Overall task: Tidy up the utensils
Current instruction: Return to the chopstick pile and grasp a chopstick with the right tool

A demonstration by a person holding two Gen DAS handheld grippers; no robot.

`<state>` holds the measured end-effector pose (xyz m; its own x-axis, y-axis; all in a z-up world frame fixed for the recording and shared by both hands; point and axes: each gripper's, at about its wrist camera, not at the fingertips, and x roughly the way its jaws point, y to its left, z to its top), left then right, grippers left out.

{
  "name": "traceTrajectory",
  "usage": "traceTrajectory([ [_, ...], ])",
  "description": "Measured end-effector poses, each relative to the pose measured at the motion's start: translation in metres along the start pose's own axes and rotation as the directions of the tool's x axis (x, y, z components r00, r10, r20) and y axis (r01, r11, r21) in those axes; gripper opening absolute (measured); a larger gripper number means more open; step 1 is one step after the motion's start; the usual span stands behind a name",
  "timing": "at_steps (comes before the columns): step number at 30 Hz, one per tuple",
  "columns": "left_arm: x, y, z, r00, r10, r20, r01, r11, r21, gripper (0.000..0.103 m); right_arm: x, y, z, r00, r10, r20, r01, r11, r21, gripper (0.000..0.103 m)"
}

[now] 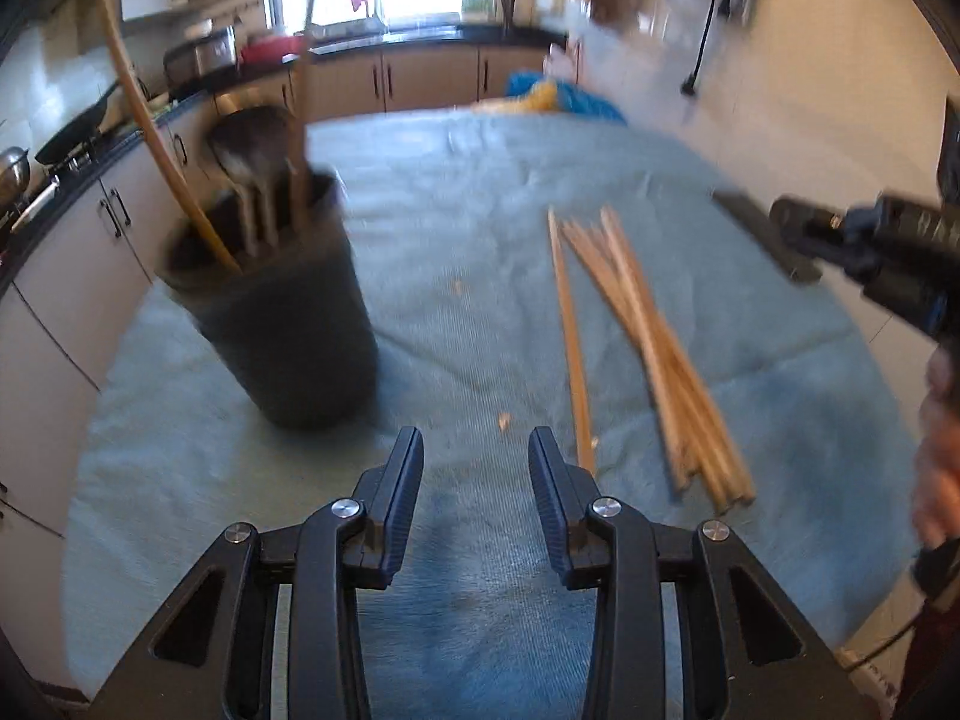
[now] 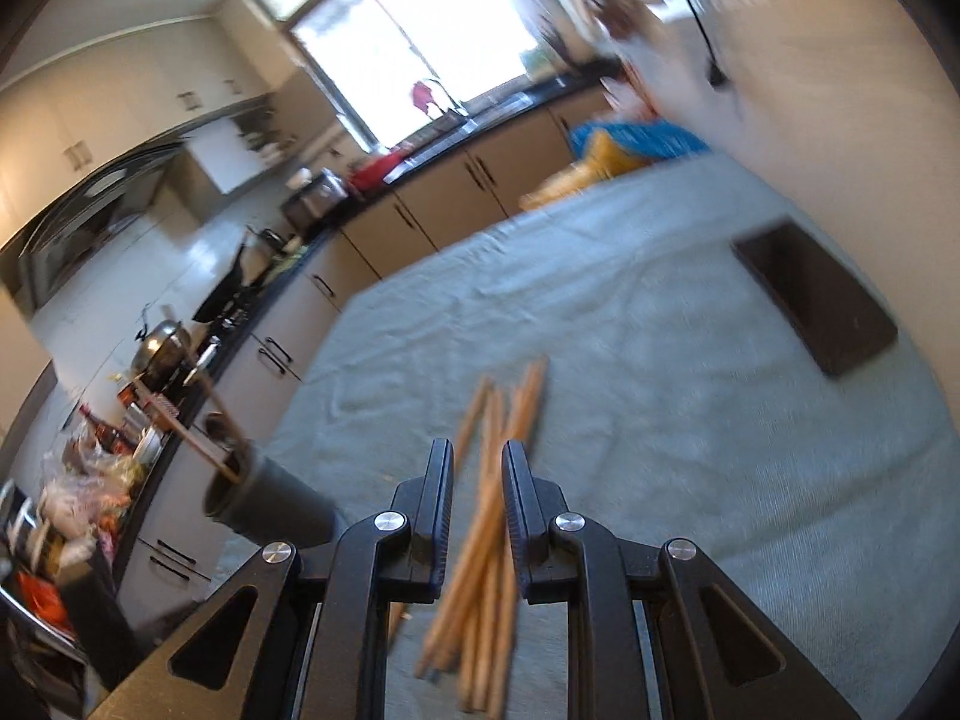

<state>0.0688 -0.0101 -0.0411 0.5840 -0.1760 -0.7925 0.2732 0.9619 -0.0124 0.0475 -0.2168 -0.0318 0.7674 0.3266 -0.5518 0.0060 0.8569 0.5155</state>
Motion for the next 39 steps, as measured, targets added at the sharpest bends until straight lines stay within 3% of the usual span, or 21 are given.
traceTrajectory([
  [7,0.024,-0.006,-0.009,0.999,0.035,-0.033,-0.034,0.999,0.021,0.039,0.040,-0.019,0.006,0.992,-0.034,-0.123,0.041,0.998,0.055,0.018],
  [12,0.024,-0.004,-0.008,0.999,0.012,-0.032,-0.011,1.000,0.020,0.042,0.077,-0.020,0.020,0.981,-0.057,-0.186,0.072,0.994,0.077,0.018],
  [25,0.021,0.003,-0.013,0.999,-0.039,-0.025,0.039,0.999,-0.009,0.046,0.143,-0.009,0.031,0.936,-0.182,-0.302,0.191,0.982,0.002,0.018],
  [29,0.020,0.003,-0.013,0.999,-0.038,-0.026,0.038,0.999,-0.009,0.046,0.150,0.009,0.030,0.920,-0.262,-0.291,0.234,0.964,-0.129,0.017],
  [30,0.019,0.003,-0.013,0.999,-0.035,-0.026,0.035,0.999,-0.009,0.046,0.150,0.011,0.030,0.917,-0.271,-0.292,0.236,0.960,-0.149,0.010],
  [33,0.017,0.001,-0.013,1.000,-0.013,-0.026,0.013,1.000,-0.002,0.046,0.146,0.012,0.028,0.909,-0.292,-0.297,0.241,0.950,-0.198,0.007],
  [39,0.006,-0.006,0.004,0.999,-0.034,-0.039,0.035,0.999,0.004,0.046,0.107,-0.016,0.026,0.916,-0.317,-0.247,0.271,0.941,-0.202,0.007],
])
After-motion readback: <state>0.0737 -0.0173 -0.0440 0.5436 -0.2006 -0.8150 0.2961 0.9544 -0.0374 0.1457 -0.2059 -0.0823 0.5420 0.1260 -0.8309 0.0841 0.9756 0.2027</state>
